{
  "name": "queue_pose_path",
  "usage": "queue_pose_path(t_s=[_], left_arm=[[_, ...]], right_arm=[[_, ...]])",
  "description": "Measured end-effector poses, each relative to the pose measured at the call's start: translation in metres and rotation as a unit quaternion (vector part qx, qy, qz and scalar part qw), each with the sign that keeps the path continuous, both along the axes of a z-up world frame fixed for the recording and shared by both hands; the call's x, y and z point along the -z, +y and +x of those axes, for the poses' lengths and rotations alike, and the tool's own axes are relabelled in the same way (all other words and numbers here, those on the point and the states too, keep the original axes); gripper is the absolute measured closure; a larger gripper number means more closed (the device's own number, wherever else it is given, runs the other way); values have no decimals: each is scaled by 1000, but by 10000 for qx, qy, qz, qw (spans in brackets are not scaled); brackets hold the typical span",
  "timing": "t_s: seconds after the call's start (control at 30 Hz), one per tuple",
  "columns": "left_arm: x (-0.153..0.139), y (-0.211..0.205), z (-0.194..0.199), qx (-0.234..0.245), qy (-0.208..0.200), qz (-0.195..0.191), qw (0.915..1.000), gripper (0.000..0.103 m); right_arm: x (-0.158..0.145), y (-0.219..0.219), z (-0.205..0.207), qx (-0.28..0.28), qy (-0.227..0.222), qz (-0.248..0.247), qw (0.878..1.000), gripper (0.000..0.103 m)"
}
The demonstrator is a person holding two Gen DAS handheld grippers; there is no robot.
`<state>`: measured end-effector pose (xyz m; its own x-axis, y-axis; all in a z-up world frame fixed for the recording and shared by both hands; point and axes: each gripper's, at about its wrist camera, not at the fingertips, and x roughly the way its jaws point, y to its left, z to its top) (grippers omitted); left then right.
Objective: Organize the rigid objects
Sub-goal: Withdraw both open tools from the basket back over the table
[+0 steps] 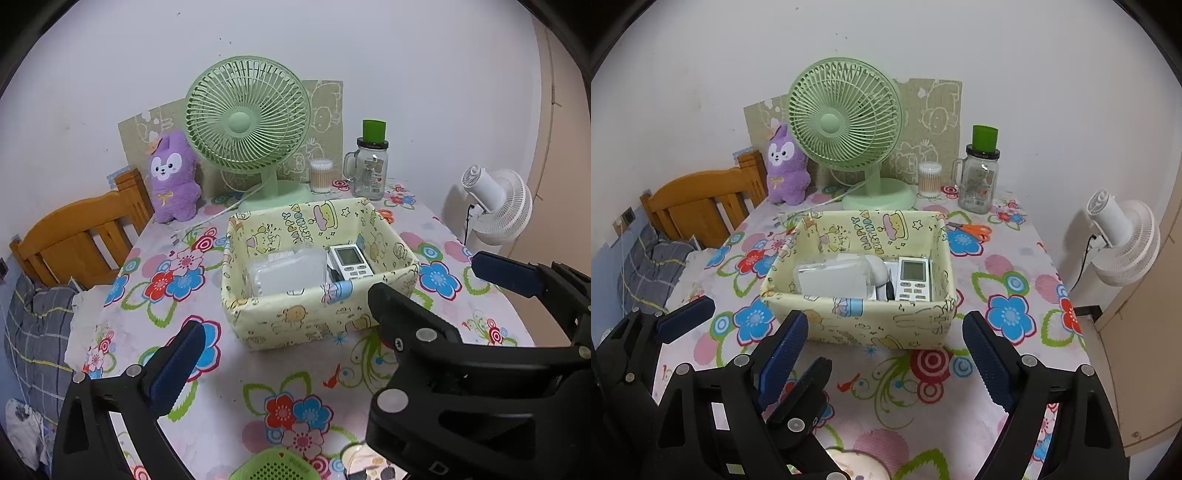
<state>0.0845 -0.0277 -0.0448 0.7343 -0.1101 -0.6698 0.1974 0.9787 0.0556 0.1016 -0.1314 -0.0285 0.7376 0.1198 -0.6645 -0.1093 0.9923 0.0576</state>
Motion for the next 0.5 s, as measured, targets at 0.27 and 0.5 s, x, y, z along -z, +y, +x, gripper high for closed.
queue_pose_path(t_s=[0.27, 0.5], left_arm=[[1, 9, -22, -41, -32, -63, 10000, 0], [3, 12, -40, -39, -62, -52, 10000, 0]], right_arm=[[-1, 3, -24, -7, -102, -42, 9999, 12], [0, 6, -45, 41, -174, -63, 9998, 11]])
